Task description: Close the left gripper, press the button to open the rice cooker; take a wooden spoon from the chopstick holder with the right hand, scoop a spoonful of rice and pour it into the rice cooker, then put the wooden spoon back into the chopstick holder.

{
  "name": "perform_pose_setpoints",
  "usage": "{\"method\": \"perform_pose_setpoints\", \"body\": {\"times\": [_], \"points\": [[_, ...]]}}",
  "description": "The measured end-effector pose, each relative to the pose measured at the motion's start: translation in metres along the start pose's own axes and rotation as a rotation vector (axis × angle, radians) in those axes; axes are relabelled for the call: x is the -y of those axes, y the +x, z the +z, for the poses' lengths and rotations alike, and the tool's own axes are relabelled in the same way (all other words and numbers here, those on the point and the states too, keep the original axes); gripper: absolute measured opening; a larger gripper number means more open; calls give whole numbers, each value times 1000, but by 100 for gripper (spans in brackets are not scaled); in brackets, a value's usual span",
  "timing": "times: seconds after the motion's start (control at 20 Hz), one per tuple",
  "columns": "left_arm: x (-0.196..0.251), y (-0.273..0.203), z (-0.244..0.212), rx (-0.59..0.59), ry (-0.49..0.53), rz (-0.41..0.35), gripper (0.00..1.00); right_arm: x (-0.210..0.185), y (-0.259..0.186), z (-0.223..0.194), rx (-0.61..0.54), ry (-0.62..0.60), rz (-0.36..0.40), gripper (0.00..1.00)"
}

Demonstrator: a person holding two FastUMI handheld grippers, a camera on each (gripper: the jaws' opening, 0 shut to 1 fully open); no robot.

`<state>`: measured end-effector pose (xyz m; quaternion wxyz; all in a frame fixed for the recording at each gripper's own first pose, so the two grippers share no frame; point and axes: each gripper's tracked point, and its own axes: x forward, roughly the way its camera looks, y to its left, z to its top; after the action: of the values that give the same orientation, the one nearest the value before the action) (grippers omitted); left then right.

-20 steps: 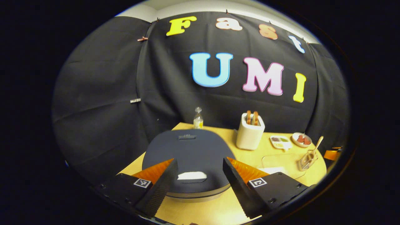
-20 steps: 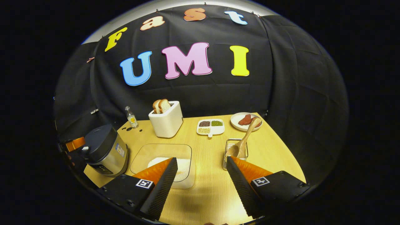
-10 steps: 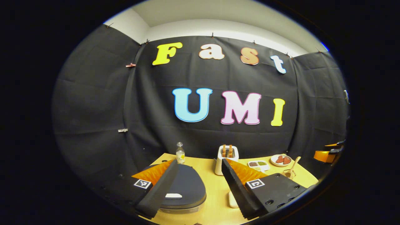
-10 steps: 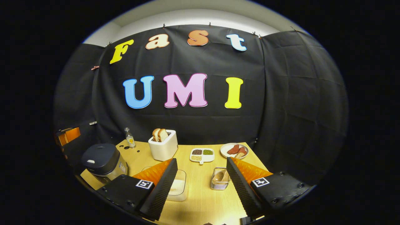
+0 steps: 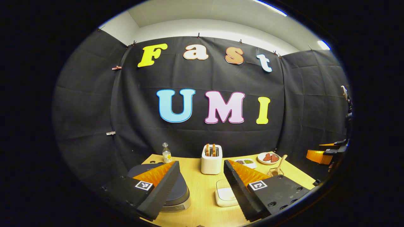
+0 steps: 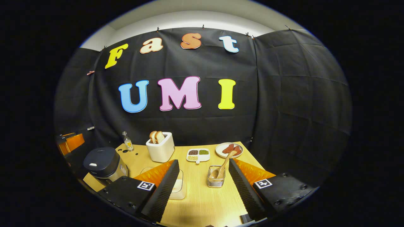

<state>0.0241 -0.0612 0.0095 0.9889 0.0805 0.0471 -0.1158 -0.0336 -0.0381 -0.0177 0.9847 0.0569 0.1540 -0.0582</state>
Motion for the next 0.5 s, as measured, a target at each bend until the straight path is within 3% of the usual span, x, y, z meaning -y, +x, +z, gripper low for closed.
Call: {"method": "perform_pose_setpoints", "body": {"times": [0.5], "points": [[-15,-12,16,-3,-94,43,95,-17,2,6,17,-14,45,99]]}}
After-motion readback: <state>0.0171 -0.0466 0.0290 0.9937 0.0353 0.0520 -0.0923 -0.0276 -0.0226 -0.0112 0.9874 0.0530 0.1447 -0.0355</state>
